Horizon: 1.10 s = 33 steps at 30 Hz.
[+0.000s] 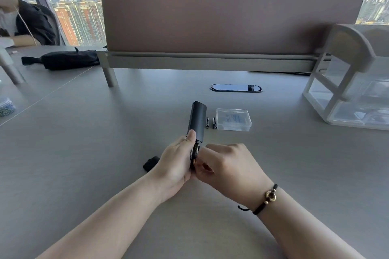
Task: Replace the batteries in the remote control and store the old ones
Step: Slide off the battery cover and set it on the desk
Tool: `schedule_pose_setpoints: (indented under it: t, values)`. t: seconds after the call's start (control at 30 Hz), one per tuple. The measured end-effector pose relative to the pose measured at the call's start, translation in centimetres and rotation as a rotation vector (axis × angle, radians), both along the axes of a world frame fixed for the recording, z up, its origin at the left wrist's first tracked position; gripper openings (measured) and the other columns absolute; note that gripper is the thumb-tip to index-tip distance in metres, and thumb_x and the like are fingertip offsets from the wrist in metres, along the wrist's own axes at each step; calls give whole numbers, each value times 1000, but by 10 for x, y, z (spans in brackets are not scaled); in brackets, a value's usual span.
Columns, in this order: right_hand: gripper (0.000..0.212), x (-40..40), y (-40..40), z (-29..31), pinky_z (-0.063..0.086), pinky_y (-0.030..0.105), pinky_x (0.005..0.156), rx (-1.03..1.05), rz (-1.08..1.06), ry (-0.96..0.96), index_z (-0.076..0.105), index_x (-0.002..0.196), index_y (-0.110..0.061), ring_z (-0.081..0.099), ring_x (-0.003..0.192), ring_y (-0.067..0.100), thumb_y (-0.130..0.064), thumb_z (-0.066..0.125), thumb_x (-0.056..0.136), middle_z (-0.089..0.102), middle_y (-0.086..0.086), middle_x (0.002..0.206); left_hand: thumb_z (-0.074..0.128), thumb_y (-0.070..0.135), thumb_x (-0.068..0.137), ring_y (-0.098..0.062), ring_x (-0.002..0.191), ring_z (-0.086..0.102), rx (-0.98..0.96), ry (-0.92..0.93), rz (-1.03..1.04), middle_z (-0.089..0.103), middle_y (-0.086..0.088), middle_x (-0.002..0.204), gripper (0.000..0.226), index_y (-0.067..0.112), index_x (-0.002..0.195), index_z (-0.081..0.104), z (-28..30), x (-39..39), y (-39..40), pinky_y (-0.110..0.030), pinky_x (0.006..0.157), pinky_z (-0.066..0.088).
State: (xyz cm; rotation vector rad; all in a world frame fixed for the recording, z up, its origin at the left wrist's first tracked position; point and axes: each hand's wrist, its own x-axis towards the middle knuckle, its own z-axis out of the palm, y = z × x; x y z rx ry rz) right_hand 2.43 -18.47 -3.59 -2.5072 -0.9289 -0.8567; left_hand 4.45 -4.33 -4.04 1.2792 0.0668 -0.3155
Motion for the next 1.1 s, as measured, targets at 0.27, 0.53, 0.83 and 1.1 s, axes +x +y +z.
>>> schedule_pose_setpoints:
  t: [0.27, 0.53, 0.83, 1.1]
  values:
    - [15, 1, -3, -1, 43, 35, 37, 137, -1, 48, 52, 70, -15, 48, 45, 26, -11, 67, 73, 55, -4, 56, 46, 18, 102, -24, 68, 56, 7, 4, 2, 50, -15, 86, 25, -1, 116, 53, 3, 3, 0, -29, 50, 52]
    - [13, 2, -6, -4, 53, 38, 59, 342, 124, 405, 64, 85, -21, 62, 63, 14, -12, 68, 76, 64, -7, 76, 55, 17, 99, -28, 73, 55, 32, -28, -8, 53, -13, 81, 14, 6, 107, 54, -4, 6, 1, -29, 53, 49]
    - [27, 7, -4, -6, 52, 26, 58, 471, -16, 508, 66, 84, -28, 60, 62, 11, -20, 85, 67, 66, -8, 73, 53, 19, 99, -25, 80, 58, 88, -96, 86, 63, -10, 84, 18, 17, 113, 64, -5, 4, -3, -36, 70, 45]
    - [23, 10, -7, -11, 47, 26, 55, 578, -49, 595, 62, 85, -31, 57, 55, 9, -16, 77, 76, 68, 0, 67, 48, 15, 102, -10, 56, 59, 177, -241, 40, 67, 3, 79, 18, 15, 113, 61, 1, -1, -4, -28, 50, 51]
